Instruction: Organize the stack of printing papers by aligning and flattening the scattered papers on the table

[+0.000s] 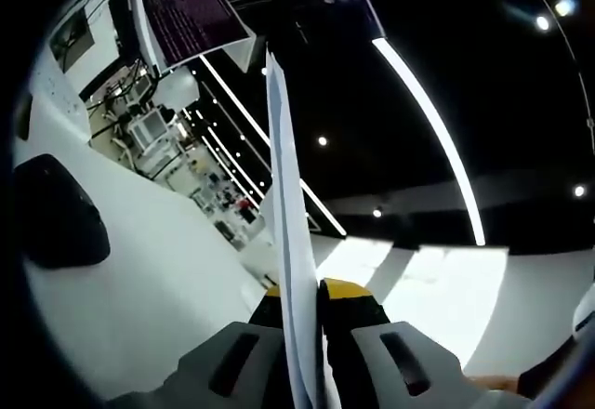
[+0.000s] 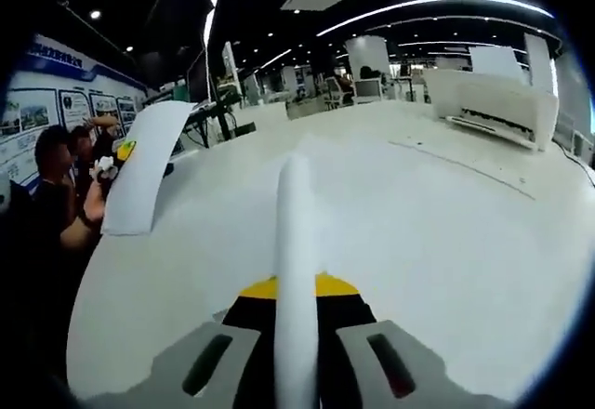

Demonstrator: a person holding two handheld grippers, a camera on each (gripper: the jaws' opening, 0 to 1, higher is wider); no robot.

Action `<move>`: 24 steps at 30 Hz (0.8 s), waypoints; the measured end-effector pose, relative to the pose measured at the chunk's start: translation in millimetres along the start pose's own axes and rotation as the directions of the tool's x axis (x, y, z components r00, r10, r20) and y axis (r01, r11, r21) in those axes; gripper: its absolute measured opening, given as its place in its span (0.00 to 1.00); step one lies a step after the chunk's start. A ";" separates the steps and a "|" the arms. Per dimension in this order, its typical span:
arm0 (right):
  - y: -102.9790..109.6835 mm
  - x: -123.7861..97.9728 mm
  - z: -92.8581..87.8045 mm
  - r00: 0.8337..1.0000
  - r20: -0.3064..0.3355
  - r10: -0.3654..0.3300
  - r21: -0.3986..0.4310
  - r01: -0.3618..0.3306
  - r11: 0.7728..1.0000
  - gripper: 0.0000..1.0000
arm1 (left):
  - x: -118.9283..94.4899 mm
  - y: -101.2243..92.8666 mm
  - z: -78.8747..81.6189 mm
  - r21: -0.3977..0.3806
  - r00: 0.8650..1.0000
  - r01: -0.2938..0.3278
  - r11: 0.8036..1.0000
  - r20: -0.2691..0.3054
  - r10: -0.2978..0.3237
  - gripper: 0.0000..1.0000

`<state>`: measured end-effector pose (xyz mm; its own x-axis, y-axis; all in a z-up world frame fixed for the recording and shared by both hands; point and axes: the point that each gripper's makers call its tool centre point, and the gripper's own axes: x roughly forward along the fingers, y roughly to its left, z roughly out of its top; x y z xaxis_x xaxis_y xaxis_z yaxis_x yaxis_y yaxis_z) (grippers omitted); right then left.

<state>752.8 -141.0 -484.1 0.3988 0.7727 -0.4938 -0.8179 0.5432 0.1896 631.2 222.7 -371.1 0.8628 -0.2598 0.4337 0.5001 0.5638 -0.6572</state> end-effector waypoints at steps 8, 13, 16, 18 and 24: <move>-3.6 -11.9 15.8 0.999 0.038 -0.010 0.084 0.007 0.996 0.00 | 0.7 0.1 -0.4 0.003 1.000 -0.002 1.000 0.000 0.002 0.07; -2.1 -24.0 40.5 0.985 0.168 0.029 0.218 -0.066 0.974 0.00 | 0.4 -0.8 -0.6 0.003 1.000 -0.002 1.000 0.001 0.002 0.07; -0.5 -27.3 46.2 0.978 0.203 0.039 0.262 -0.093 0.961 0.01 | 0.4 -1.4 -0.9 0.003 1.000 -0.002 1.000 0.001 0.002 0.07; 0.9 -29.9 50.5 0.972 0.233 0.040 0.309 -0.113 0.944 0.01 | 0.4 -1.7 -1.0 0.003 1.000 -0.002 1.000 0.000 0.002 0.07; 1.2 -40.1 69.3 0.931 0.361 0.055 0.409 -0.211 0.888 0.02 | 0.4 -2.5 -1.2 0.001 1.000 -0.001 1.000 0.001 0.001 0.07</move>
<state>764.6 -148.6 -405.2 0.4763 0.8677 -0.1426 -0.6408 0.4536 0.6194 630.4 220.3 -370.0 0.8632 -0.2583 0.4338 0.4992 0.5645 -0.6573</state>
